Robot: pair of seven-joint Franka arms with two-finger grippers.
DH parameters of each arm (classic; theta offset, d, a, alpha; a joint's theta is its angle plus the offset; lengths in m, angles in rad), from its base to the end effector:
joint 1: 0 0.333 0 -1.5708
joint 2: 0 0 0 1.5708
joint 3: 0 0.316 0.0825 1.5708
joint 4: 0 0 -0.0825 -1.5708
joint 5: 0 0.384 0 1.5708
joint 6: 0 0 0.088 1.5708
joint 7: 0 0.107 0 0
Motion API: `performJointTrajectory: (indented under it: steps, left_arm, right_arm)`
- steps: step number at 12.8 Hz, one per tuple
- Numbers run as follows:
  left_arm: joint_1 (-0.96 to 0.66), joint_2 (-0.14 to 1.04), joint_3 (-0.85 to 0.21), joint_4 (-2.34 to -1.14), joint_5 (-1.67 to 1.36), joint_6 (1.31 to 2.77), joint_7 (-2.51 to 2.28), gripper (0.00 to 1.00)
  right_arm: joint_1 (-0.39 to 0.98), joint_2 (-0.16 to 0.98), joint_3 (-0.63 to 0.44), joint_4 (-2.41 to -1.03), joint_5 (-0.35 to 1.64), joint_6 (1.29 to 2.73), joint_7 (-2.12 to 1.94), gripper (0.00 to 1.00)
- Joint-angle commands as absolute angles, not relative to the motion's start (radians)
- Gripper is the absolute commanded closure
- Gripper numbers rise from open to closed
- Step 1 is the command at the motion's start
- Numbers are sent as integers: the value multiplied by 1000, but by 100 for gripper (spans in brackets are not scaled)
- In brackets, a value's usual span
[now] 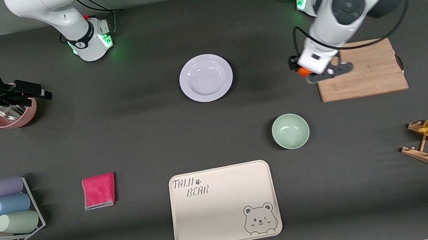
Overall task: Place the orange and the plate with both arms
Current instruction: 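Carry the orange over the white plate while the right gripper reaches the plate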
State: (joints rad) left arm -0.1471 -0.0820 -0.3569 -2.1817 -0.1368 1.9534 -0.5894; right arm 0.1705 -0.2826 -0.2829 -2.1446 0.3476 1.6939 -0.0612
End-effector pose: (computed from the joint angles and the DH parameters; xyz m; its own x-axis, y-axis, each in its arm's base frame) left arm 0.4341 -0.2517 0.4111 0.9733 0.1475 -0.1761 0.1479 -0.9889 -0.0107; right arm 0.4546 -0.0276 0.5106 0.9840 -0.0718 -0.1629 -0.1334 -0.9031 -0.4082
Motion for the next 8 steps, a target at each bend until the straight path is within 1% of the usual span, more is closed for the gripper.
performJointTrajectory:
  steps: [1, 3, 6, 8]
  left_arm:
    - [-263, -37, -399, -2094, -182, 1945, -809, 92]
    - [-339, 21, -439, -2083, -190, 2053, -935, 92]
    - [-454, 150, -445, -2082, -176, 2241, -1035, 91]
    - [-512, 239, -445, -2079, -166, 2348, -1068, 90]
  right_arm:
    - [175, -340, -325, -2281, 481, 1704, -170, 0]
    - [175, -357, -327, -2360, 576, 1727, -207, 0]
    - [178, -361, -324, -2506, 719, 1807, -409, 0]
    - [179, -350, -319, -2578, 799, 1857, -513, 0]
